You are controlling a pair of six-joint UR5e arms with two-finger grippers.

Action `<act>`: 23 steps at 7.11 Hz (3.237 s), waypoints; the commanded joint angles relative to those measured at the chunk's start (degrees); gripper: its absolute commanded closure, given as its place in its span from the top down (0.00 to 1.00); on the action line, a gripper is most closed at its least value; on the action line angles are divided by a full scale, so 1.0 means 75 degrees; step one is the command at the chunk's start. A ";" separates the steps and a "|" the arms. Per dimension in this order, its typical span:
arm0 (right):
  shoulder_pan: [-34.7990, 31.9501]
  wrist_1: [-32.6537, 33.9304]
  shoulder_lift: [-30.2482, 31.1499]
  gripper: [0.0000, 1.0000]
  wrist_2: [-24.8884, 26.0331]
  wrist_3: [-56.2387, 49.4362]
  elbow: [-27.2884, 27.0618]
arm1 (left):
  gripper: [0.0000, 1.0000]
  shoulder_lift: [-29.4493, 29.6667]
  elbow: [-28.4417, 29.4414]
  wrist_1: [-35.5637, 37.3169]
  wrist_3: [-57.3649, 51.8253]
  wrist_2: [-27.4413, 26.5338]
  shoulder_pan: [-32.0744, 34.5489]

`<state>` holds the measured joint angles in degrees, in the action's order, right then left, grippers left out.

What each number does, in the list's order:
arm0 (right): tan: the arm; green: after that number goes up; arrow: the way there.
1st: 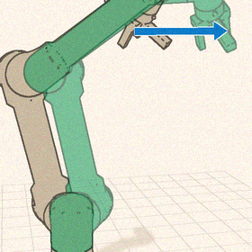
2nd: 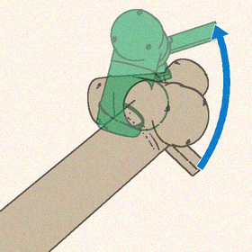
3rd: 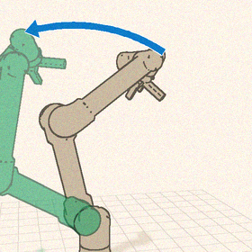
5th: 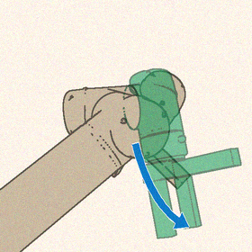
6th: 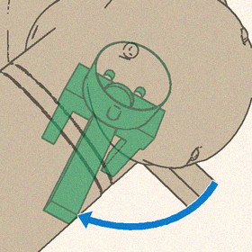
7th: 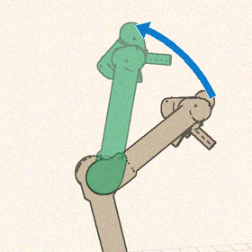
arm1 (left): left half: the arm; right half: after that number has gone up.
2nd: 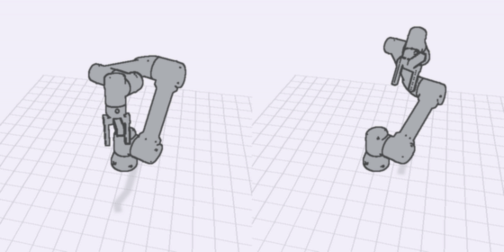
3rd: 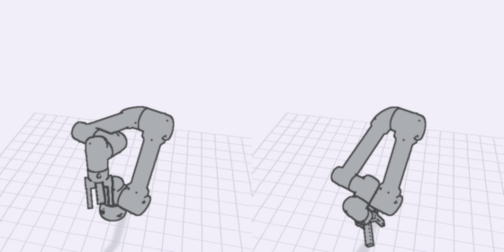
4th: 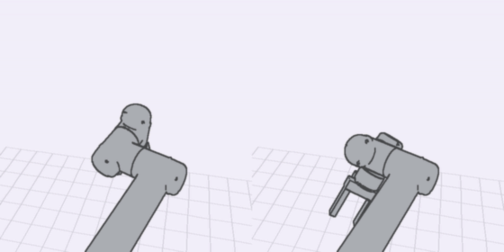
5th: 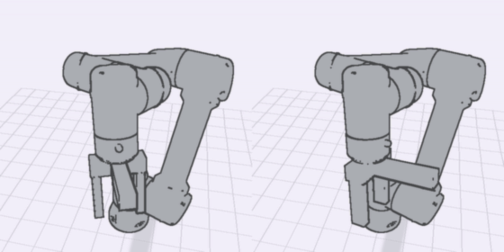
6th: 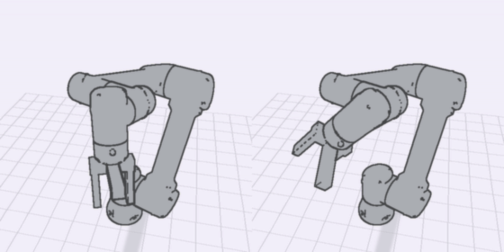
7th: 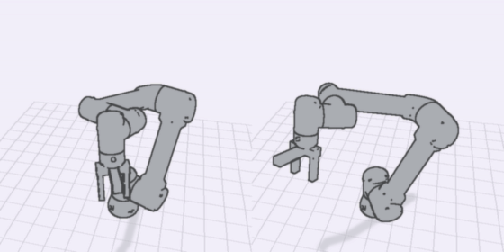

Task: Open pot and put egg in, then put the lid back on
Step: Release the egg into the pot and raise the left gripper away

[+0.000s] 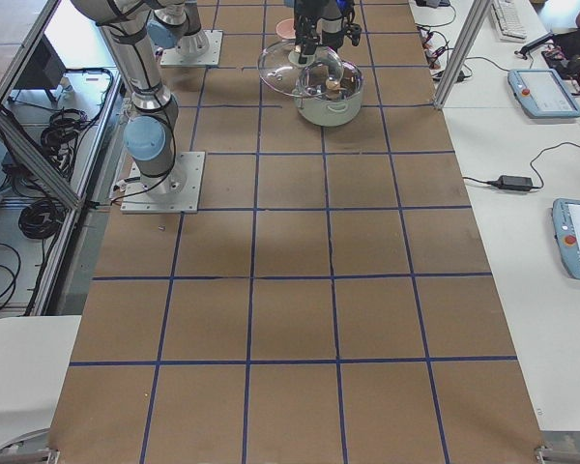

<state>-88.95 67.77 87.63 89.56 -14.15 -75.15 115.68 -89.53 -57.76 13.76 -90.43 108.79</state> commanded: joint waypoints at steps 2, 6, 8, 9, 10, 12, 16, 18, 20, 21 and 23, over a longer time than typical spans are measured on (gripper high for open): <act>0.0000 -0.0082 0.0035 0.17 -0.0001 0.0000 -0.0012 | 0.94 -0.0900 0.0101 -0.0707 -0.0054 -0.0259 -0.0242; 0.0000 -0.0118 0.0035 0.17 -0.0001 0.0000 -0.0012 | 0.97 -0.3103 0.0146 -0.4184 -0.0980 -0.0177 -0.1986; 0.0000 -0.0165 0.0035 0.17 -0.0001 -0.0012 -0.0012 | 1.00 -0.3762 0.0346 -0.4999 -0.0991 -0.0166 -0.2130; 0.0000 -0.0165 0.0035 0.17 -0.0001 -0.0012 -0.0012 | 1.00 -0.3799 0.0452 -0.5025 -0.1084 -0.0050 -0.2142; 0.0000 -0.0165 0.0035 0.17 -0.0001 -0.0012 -0.0012 | 1.00 -0.3799 0.0487 -0.5025 -0.1410 0.0137 -0.2362; 0.0000 -0.0165 0.0035 0.17 -0.0001 -0.0035 -0.0012 | 1.00 -0.3927 0.0372 -0.5037 -0.1449 0.0092 -0.2681; 0.0023 -0.0141 0.0035 0.18 0.0081 -0.0210 -0.0128 | 0.99 -0.3987 0.0277 -0.5037 -0.2298 0.0045 -0.2774; 0.0001 0.0033 -0.0023 0.17 0.0058 -0.0305 -0.0152 | 0.99 -0.3987 0.0277 -0.5014 -0.2491 -0.0071 -0.2798; -0.0593 0.1666 -0.0827 0.17 0.0081 -0.0084 -0.0374 | 0.99 -0.3998 0.0184 -0.5037 -0.2468 -0.0049 -0.2787; -0.1282 0.2383 -0.1331 0.17 0.0383 0.0347 -0.0259 | 0.99 -0.3998 0.0183 -0.5037 -0.2468 -0.0037 -0.2787; -0.2095 0.3229 -0.2304 0.17 0.0178 0.1670 0.0058 | 0.99 -0.3998 0.0171 -0.5025 -0.2386 0.0010 -0.2787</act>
<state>-101.02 87.43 74.95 91.95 -7.12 -75.62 85.73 -88.19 -95.48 -4.32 -90.51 87.89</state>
